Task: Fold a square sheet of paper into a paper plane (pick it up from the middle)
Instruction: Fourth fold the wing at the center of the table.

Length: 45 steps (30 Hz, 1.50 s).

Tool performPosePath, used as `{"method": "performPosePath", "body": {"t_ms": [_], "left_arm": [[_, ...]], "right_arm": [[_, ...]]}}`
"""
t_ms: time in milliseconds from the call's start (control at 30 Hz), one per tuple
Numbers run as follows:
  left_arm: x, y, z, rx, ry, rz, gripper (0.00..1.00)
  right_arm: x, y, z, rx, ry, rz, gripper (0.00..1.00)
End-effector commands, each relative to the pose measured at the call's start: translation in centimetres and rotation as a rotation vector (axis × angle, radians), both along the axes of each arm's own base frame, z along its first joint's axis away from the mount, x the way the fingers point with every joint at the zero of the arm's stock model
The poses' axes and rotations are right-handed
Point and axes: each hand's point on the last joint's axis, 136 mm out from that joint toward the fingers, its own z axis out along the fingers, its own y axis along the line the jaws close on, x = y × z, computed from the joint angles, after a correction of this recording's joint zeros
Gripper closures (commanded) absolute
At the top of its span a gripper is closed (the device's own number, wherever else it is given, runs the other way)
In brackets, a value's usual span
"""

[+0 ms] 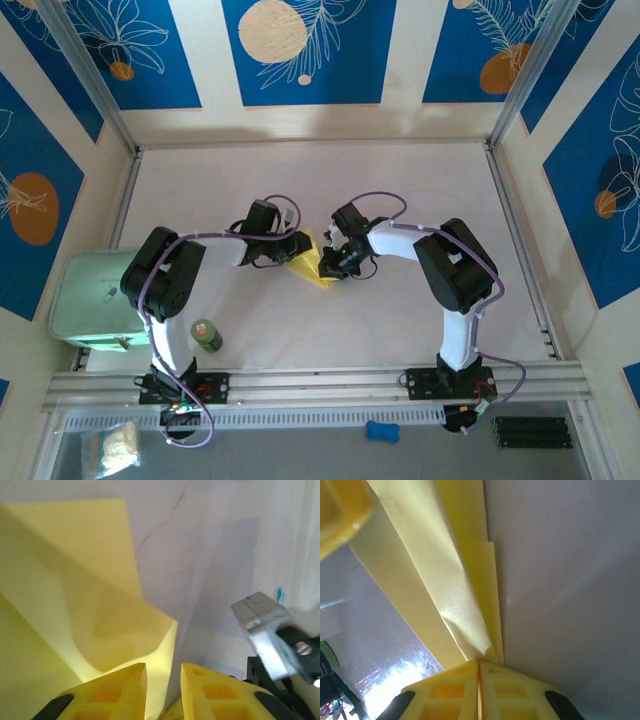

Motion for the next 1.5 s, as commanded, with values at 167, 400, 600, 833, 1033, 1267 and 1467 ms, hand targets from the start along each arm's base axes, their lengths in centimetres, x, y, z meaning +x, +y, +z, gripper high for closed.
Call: {"method": "performPosePath", "body": {"t_ms": [167,400,600,833,1033,1267,1467], "left_arm": [[0.3,0.2,-0.4,0.072,-0.025,-0.043,0.76],[1.0,0.3,-1.4,0.09,-0.018,-0.023,0.77],[1.6,1.2,-2.4,0.127,-0.003,0.02,0.78],[1.6,1.7,-3.3,0.15,0.015,0.036,0.79],[1.8,2.0,-3.7,0.158,0.019,0.033,0.79],[2.7,3.1,-4.3,0.186,0.012,0.023,0.77],[3.9,5.2,-4.9,0.23,0.013,0.041,0.77]], "right_arm": [[-1.9,-2.4,-3.2,-0.14,0.083,0.0,0.91],[-2.1,-2.6,-3.5,-0.151,0.094,0.003,0.91],[-2.4,-2.8,-3.9,-0.164,0.105,0.008,0.91],[-2.7,-3.1,-4.3,-0.189,0.109,0.016,0.91],[-3.1,-3.7,-4.7,-0.223,0.116,0.022,0.91],[-4.1,-5.2,-5.5,-0.286,0.131,0.042,0.92],[-4.6,-6.2,-6.0,-0.33,0.137,0.051,0.92]]}}
